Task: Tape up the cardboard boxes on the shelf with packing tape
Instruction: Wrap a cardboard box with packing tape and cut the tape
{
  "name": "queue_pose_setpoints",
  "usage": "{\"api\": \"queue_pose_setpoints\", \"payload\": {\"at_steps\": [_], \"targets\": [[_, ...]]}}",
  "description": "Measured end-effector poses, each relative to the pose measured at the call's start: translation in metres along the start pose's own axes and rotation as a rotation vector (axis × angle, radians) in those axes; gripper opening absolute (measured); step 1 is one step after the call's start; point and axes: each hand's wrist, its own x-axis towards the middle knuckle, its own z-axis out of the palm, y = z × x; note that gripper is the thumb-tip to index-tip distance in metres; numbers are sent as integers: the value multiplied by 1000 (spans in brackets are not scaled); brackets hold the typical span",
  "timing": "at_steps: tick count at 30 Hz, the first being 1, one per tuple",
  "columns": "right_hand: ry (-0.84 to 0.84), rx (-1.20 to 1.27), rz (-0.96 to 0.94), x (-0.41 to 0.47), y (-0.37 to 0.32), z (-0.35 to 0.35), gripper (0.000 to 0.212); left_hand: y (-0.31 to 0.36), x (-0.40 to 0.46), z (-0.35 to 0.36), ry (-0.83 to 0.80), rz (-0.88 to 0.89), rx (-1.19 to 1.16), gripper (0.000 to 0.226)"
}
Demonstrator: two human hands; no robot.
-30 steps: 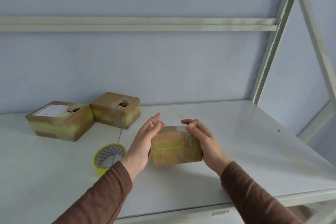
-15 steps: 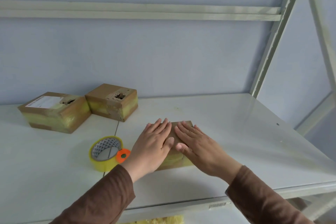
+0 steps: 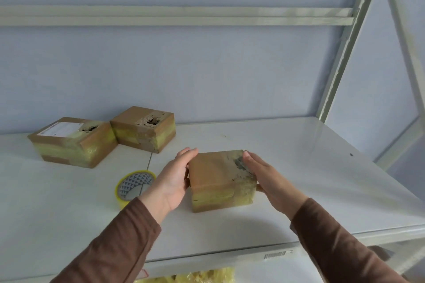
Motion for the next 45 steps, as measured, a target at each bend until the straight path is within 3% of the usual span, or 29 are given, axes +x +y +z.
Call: {"api": "queue_pose_setpoints", "payload": {"at_steps": [3, 7, 11, 15, 18, 22, 29, 34, 36, 38, 40, 42, 45], "targets": [[160, 180, -133, -2, -4, 6, 52, 0, -1, 8, 88, 210, -32, 26], [272, 311, -213, -3, 6, 11, 19, -15, -7, 9, 133, 364, 29, 28], [227, 237, -203, -1, 14, 12, 54, -19, -1, 5, 156, 272, 166, 66], [73, 227, -67, 9, 1, 9, 69, -5, 11, 13, 93, 98, 188, 74], [49, 340, 4, 12, -3, 13, 47, -11, 16, 16, 73, 31, 138, 58], [154, 378, -17, 19, 1, 21, 19, -15, 24, 15, 79, 61, 56, 37], [121, 362, -44, 18, -2, 20, 20, -14, 21, 16, 76, 113, 99, 30], [72, 213, -250, 5, -5, 3, 23, -14, 6, 15, -58, 242, -5, 31], [46, 163, -348, 2, -1, -2, 24, -21, 0, 19, -49, 363, 150, 25], [31, 56, -433, 1, 11, -5, 20, -34, -4, 20, -29, 482, 449, 3], [-2, -63, -448, -1, 24, -9, 11, -46, -6, 19, -46, 562, 674, 34], [-4, -226, -469, -2, 27, -15, 29, -41, -6, 21, -22, 581, 756, 52], [12, -467, -481, 1, 19, -23, 64, -29, 2, 25, 1, 551, 928, 56]]}}
